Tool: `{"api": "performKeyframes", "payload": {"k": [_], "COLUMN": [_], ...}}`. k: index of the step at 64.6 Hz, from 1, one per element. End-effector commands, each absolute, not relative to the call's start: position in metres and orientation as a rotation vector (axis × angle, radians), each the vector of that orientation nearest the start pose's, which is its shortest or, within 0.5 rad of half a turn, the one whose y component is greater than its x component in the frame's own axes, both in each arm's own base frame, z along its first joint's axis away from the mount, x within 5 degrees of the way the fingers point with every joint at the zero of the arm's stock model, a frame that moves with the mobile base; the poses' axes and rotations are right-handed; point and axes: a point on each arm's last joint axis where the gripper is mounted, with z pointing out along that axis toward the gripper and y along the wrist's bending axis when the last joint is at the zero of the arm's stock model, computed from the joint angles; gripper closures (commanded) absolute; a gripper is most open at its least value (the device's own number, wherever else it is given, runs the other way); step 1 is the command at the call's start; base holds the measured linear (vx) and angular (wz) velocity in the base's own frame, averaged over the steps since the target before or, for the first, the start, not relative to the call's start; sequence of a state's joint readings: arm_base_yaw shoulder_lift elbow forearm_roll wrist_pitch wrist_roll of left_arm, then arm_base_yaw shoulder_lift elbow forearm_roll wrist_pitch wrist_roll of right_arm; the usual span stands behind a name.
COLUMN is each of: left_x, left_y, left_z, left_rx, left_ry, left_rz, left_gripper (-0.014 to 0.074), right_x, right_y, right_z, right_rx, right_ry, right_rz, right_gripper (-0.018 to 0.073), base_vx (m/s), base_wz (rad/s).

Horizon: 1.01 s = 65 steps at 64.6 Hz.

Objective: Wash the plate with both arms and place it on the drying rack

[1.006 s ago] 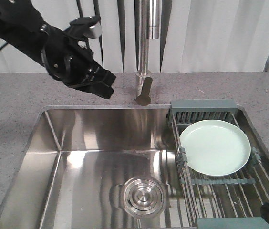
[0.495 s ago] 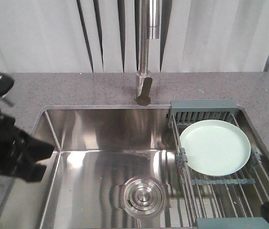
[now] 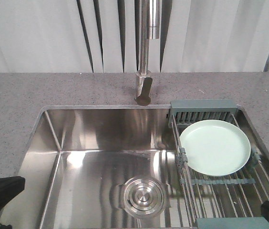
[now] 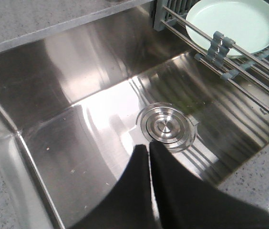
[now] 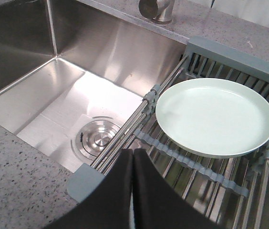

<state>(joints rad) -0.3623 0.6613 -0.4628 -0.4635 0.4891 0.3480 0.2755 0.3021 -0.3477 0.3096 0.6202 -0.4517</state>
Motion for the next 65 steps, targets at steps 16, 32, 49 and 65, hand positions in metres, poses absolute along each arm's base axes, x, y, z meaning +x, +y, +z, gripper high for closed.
{"api": "performKeyframes", "payload": {"k": [16, 32, 49, 65], "left_x": [0.117, 0.117, 0.117, 0.115], "left_y": [-0.063, -0.063, -0.063, -0.055], "left_z": [0.288, 0.288, 0.287, 0.253], "left_rx": [0.380, 0.380, 0.382, 0.395], "left_ry": [2.020, 2.020, 2.022, 2.094], "left_rz": [-0.492, -0.492, -0.492, -0.370], "left_gripper": [0.0603, 0.0603, 0.0603, 0.0603], "right_x": [0.063, 0.063, 0.063, 0.063], "right_y": [0.034, 0.034, 0.034, 0.034], "right_z": [0.271, 0.271, 0.271, 0.271], "right_rx": [-0.548, -0.548, -0.548, -0.548], "right_ry": [1.884, 1.884, 1.884, 1.884], "right_rz": [0.235, 0.235, 0.235, 0.235], "right_gripper": [0.0564, 0.0564, 0.0564, 0.0564], "base_vx": [0.00, 0.00, 0.00, 0.00], "base_wz": [0.00, 0.00, 0.00, 0.00]}}
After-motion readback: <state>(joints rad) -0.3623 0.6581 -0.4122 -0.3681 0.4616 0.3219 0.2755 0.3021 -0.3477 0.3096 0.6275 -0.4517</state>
